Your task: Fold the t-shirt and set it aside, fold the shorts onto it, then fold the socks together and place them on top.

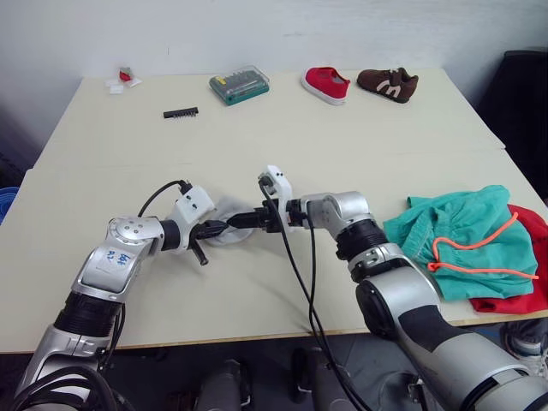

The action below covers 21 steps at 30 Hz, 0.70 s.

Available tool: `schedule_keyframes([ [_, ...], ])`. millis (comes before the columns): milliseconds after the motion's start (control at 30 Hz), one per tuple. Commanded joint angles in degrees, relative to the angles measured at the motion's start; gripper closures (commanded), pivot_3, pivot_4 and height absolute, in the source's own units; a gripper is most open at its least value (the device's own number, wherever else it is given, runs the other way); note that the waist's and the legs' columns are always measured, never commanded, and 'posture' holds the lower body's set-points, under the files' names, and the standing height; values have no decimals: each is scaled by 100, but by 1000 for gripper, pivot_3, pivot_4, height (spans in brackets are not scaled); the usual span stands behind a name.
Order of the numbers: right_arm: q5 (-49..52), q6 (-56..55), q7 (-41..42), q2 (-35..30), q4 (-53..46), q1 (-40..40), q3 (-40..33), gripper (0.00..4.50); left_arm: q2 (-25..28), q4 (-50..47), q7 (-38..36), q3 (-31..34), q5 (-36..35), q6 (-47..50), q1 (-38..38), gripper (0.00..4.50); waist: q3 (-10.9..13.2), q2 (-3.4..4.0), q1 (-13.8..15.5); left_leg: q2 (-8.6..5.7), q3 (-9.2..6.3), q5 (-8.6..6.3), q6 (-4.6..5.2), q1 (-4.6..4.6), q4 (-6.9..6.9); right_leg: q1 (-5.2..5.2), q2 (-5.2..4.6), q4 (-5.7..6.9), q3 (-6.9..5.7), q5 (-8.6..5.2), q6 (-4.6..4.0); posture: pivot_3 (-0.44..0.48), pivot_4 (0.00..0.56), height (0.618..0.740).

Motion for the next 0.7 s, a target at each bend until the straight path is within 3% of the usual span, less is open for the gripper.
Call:
schedule_keyframes([
  [33, 223, 181, -204, 88, 26, 87, -304, 2369, 54, 98, 75, 83, 162, 27, 114, 4500, 0, 0, 2, 0, 0, 0, 0, 0, 0, 0, 0, 1, 0, 0, 0, 0, 150, 740],
  [233, 308, 263, -429, 40, -152, 166, -485, 4391, 20, 119, 45, 109, 138, -52, 102, 4500, 0, 0, 0, 0, 0, -4, -7, 13, -1, 10, -1, -2, 1, -1, -1, 0, 150, 740],
  [367, 465, 469, -583, -55, -537, 230, -606, 4493, -120, -6, -216, 500, -437, 81, -19, 4500, 0, 1, 6, -2, 0, -6, -12, 12, -1, 9, -7, 0, 1, -1, -1, 0, 150, 740],
  [533, 813, 1175, -834, -344, -1928, 585, -811, 4500, -139, -306, -974, 1214, -1636, 542, -241, 3112, 1, 1, 47, -3, -7, 8, 7, -44, 6, -35, -8, 14, -4, 0, -1, 0, 150, 740],
  [700, 1671, 2863, -1369, -1163, -5259, 1671, -1521, 4500, -109, -514, -1914, 1377, -2617, 827, -613, 1606, 2, 3, 139, -8, -4, 10, 25, -60, 2, -47, -10, 2, -7, 0, 0, 0, 150, 740],
])
